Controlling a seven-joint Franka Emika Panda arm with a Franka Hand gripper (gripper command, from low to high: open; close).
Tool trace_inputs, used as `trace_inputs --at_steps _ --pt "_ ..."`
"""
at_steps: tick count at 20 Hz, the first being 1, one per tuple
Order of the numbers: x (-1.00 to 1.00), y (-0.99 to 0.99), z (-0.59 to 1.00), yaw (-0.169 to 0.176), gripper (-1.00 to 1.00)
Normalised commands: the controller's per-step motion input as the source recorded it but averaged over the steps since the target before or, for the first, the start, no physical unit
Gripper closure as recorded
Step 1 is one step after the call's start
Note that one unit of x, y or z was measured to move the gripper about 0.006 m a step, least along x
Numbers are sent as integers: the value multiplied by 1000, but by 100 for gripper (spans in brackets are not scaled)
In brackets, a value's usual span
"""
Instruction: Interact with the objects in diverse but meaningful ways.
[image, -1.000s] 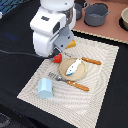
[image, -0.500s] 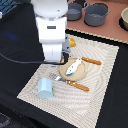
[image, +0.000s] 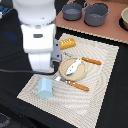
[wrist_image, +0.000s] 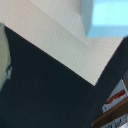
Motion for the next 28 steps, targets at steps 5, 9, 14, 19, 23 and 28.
trace_inputs --at_steps 5,9,14,19,23,28 --pt "606 -477 341 0 -100" --pt "615 -449 273 -1 -100" --pt "427 -380 45 -4 -100" --pt "185 -187 -189 0 -100" --pt "106 -105 -266 0 -100" --pt "125 -175 -217 0 -100"
